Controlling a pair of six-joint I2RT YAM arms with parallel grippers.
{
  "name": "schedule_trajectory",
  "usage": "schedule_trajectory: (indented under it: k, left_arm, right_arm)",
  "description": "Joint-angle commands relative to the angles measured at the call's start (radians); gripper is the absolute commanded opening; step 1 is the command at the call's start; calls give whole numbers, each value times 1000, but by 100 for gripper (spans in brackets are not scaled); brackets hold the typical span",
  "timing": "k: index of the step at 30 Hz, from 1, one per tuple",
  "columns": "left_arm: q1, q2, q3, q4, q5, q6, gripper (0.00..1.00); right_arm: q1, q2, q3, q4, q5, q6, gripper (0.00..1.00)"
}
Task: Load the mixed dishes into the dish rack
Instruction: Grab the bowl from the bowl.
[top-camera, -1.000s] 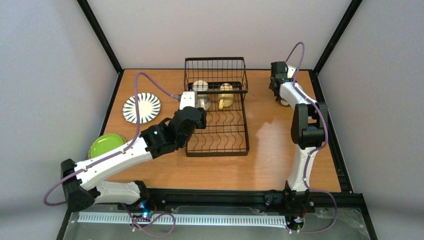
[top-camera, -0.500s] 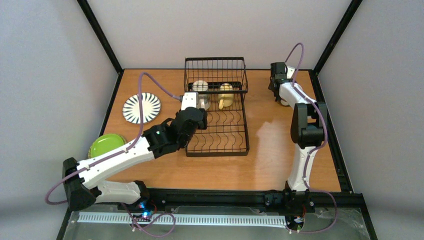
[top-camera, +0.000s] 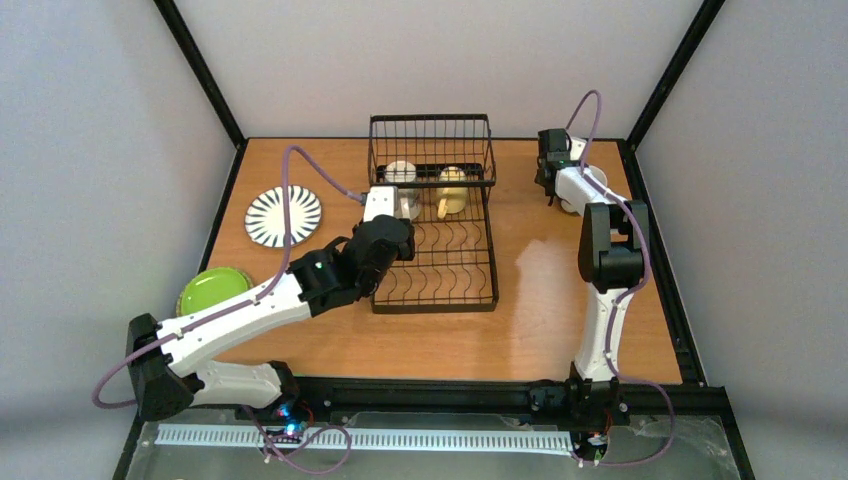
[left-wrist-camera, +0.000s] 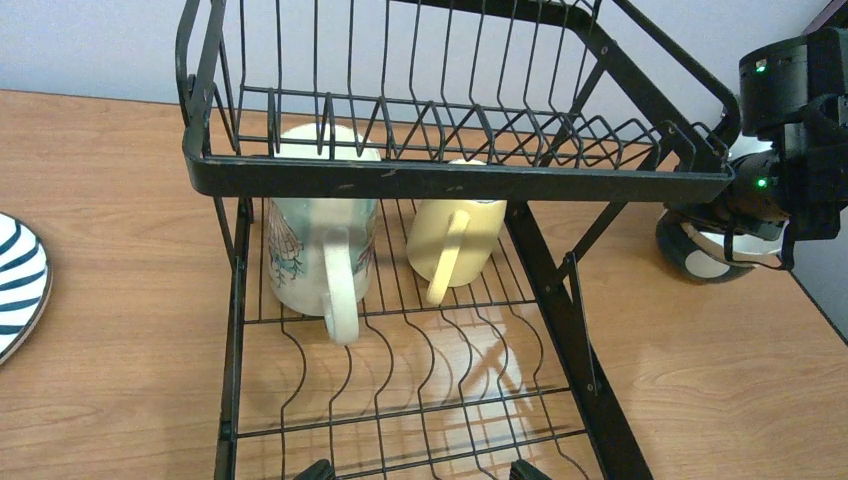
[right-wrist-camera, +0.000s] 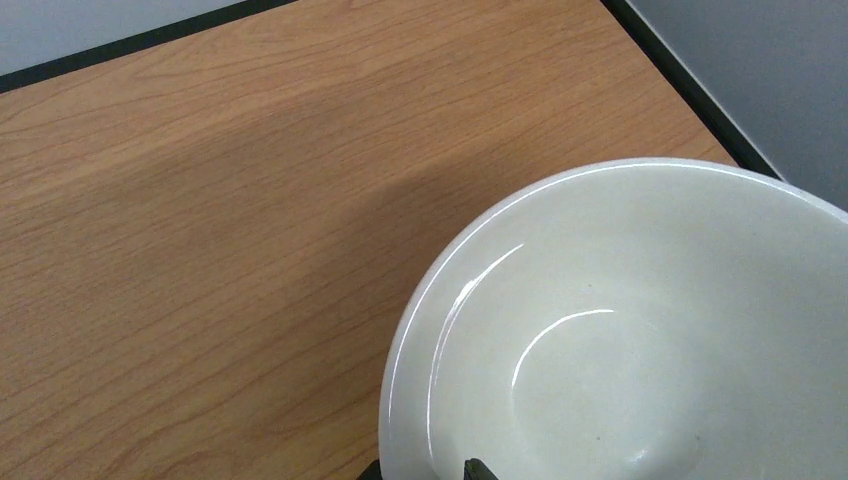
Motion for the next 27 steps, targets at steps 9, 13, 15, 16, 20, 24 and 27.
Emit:
schedule_trajectory:
  k: [9,13,15,16,20,24,27]
  left_arm:
    - [9,-6,-18,5,13,-39,100]
    - [9,-10,-20,2,19,-46,100]
    - [9,-13,-23,2,19,-47,100]
    - [9,-15,-23,1,19,-48,100]
    - [9,-18,-29,-3,15,-50,100]
    - [9,-21,-37,-4,11,-54,100]
    - [9,-22,-43,-4,10,-57,100]
  right_arm:
    - [-2,-58,-6,-34,51,-5,40]
    - [-2,-81,-12,-33,53,-6,39]
    - [-2,-87,-13,-31,52,-6,35]
    - [-2,-87,-14,-31,51,-6,32]
    - [-2,-87,-13,-34,47,-3,17]
    - [-2,-87,-13,-38,49,1,5]
    - [-3,-91,-14,-38,56,-1,2]
